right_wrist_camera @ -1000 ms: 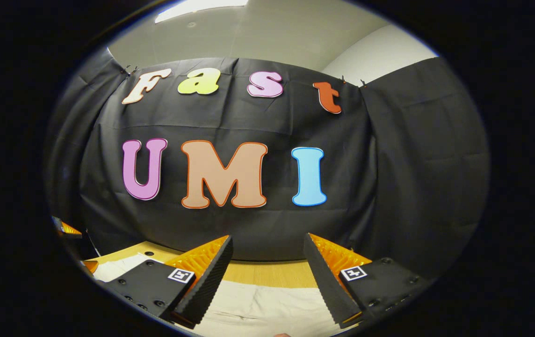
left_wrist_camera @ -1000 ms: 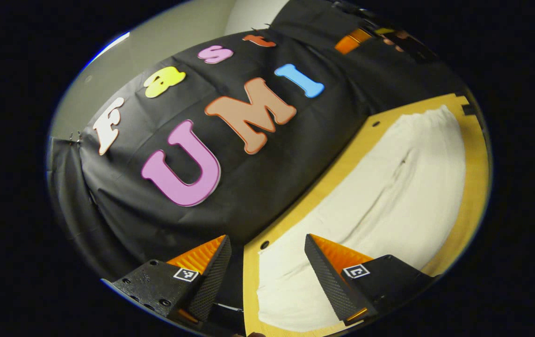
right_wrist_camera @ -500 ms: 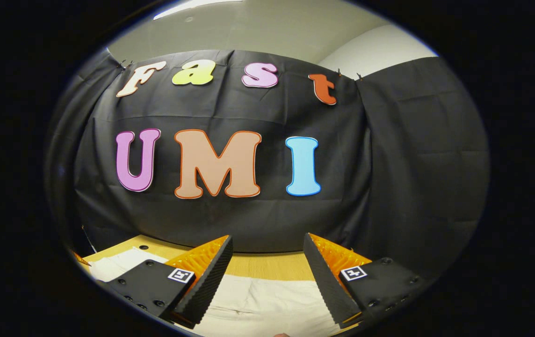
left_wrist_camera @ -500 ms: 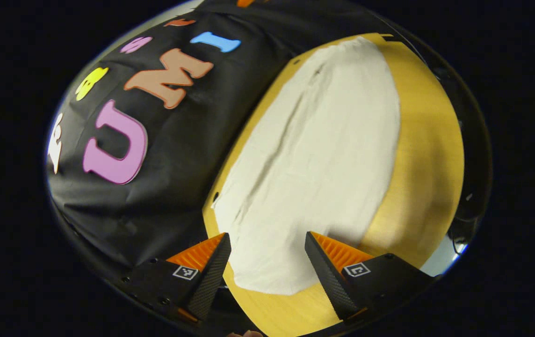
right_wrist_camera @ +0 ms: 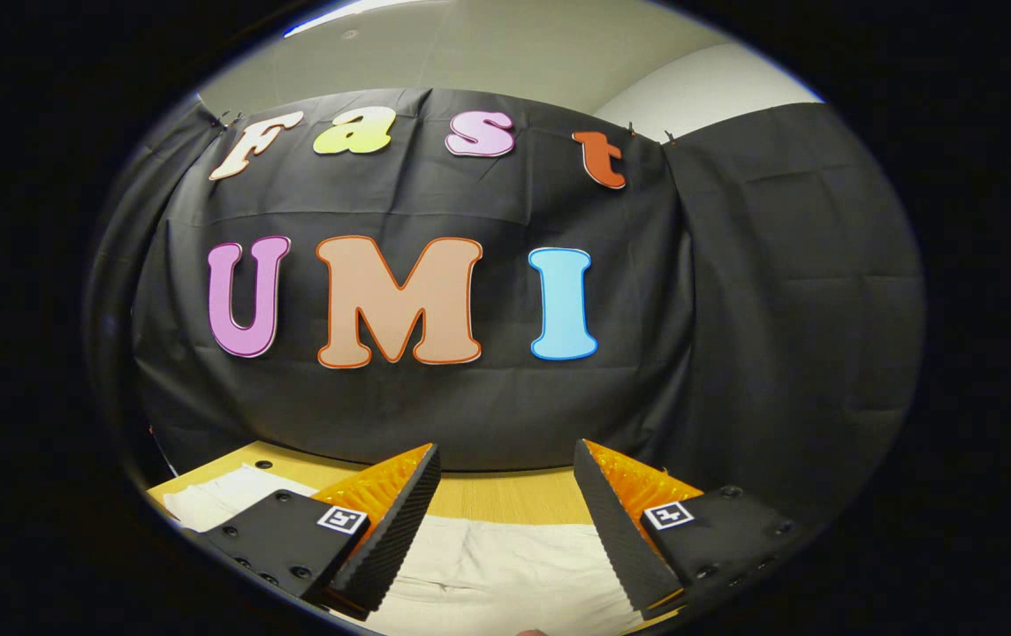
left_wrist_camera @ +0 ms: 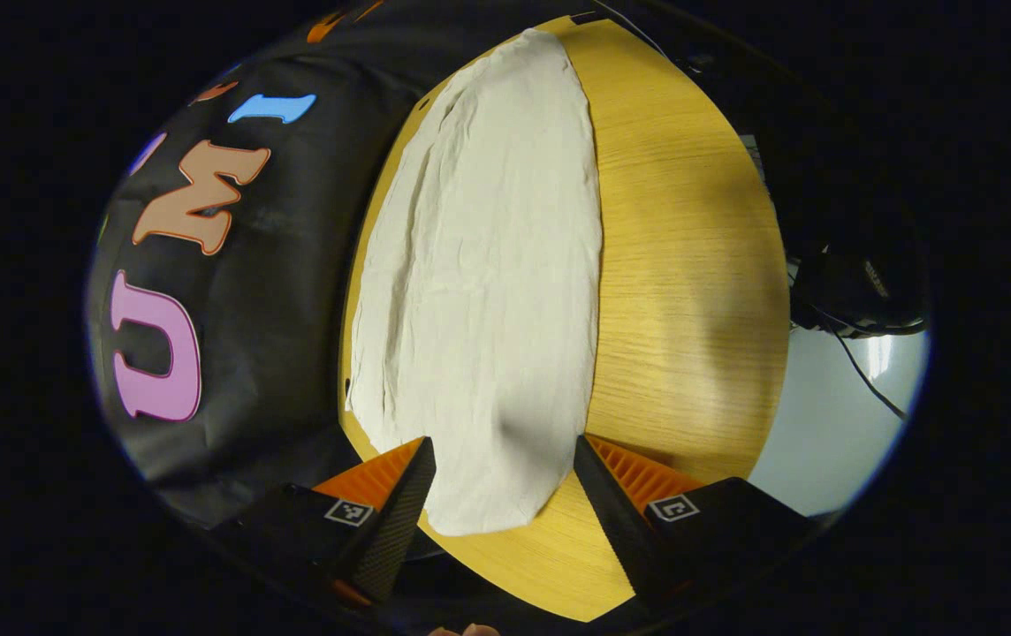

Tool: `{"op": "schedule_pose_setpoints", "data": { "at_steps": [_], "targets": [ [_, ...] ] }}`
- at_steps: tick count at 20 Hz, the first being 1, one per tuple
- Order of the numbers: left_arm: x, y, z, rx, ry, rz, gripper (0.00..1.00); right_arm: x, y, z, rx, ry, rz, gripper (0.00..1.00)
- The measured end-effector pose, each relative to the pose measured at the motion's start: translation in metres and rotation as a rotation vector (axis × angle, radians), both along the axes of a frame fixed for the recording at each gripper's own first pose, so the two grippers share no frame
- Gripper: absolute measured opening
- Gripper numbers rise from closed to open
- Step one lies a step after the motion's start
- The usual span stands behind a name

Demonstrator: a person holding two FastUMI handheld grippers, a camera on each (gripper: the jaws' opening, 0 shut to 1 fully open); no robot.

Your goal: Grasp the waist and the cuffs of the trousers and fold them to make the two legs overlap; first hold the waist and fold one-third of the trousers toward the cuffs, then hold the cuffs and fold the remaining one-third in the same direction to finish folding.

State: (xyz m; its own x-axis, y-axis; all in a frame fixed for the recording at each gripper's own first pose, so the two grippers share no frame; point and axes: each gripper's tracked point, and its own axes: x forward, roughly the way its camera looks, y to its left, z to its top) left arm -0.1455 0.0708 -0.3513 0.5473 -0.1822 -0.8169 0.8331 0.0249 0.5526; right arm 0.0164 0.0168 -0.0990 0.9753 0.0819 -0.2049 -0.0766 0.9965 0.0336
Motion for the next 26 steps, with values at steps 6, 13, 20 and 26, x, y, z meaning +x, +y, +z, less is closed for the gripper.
{"op": "schedule_pose_setpoints", "data": {
  "at_steps": [6,13,20,26],
  "targets": [
    [0.027,-0.008,-0.014,0.054,-0.035,-0.044,0.85,-0.003,-0.016,-0.019,-0.056,0.037,0.003,0.98],
    [0.027,-0.010,-0.034,0.078,0.064,-0.006,0.34,-0.007,-0.047,-0.053,-0.191,0.052,-0.009,0.98],
    [0.026,-0.007,-0.037,0.082,0.011,0.052,0.00,-0.040,-0.086,-0.113,-0.494,0.131,0.141,0.98],
    [0.027,-0.008,-0.038,0.081,0.005,0.071,0.00,-0.076,-0.132,-0.182,-0.768,0.273,0.290,0.98]
  ]
}}
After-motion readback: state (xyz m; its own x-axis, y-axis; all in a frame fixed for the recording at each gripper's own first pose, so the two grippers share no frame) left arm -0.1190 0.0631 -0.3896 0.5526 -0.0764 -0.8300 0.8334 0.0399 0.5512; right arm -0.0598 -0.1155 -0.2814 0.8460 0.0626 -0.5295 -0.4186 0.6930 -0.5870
